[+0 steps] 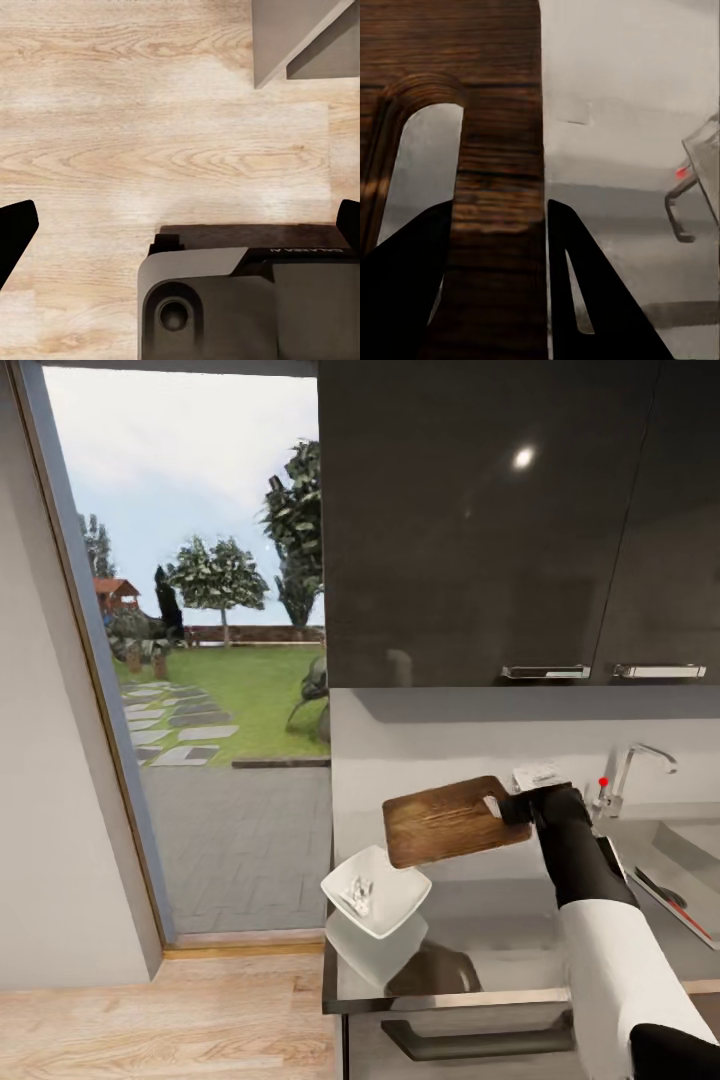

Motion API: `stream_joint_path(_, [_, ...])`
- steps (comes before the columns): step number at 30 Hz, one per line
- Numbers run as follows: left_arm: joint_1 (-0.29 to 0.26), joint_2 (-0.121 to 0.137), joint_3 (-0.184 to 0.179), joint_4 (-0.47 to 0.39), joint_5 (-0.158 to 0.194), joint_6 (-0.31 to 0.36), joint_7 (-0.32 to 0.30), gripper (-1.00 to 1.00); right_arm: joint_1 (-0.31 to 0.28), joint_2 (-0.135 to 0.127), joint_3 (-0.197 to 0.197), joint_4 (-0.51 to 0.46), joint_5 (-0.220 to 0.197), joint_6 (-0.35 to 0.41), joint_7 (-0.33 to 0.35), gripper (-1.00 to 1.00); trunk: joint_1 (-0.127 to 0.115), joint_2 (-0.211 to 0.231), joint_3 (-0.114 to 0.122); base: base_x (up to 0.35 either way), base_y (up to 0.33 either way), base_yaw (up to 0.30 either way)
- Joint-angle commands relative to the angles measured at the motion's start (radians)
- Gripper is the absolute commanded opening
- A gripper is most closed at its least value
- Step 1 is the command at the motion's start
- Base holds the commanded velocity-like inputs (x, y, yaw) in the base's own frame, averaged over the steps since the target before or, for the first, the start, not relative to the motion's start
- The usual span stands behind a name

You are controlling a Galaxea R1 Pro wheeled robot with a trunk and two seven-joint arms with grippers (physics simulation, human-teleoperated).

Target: In the kitchen, take the Vidalia onion out of the sink, dice it on the chopping board with the paring knife, put the diced onion into the bowl on the countertop, then place both the paring knife and the chopping board into the sink.

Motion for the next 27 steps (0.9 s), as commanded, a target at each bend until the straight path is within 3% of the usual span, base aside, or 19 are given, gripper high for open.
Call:
stream_joint_path(1, [-0.001,0.000,-0.008,0.004,0.009,-0.006,-0.003,1.00,0.000,-0.005,-0.028,0.000,0.001,-0.002,0.026,-1.00,0.000,-0.001,-0.001,0.000,0.000,0.000])
stream_joint_path(4, [-0.001,0.000,-0.008,0.004,0.009,-0.006,-0.003,1.00,0.000,-0.012,-0.108,0.004,-0.032,-0.060,0.053,-1.00,0.000,-0.001,-0.001,-0.028,-0.043,0.000])
stream_joint_path(7, [-0.001,0.001,-0.008,0.004,0.009,-0.006,-0.003,1.00,0.000,-0.027,-0.125,0.023,-0.039,-0.082,0.085,-1.00,0.000,-0.001,-0.001,-0.079,-0.177,0.000])
stream_joint_path(9, [-0.001,0.001,-0.008,0.004,0.009,-0.006,-0.003,1.00,0.000,-0.052,-0.163,0.060,-0.057,-0.100,0.119,-1.00,0.000,-0.001,-0.001,-0.050,-0.242,0.000])
stream_joint_path(12, [-0.001,0.001,-0.008,0.004,0.009,-0.007,-0.003,1.00,0.000,-0.061,-0.200,0.080,-0.069,-0.155,0.131,-1.00,0.000,-0.001,-0.001,-0.011,-0.283,0.000])
stream_joint_path(27, [-0.001,0.001,-0.008,0.004,0.009,-0.008,-0.003,1.00,0.000,-0.065,-0.213,0.135,-0.070,-0.171,0.107,-1.00,0.000,-0.001,-0.001,0.000,-0.302,0.000])
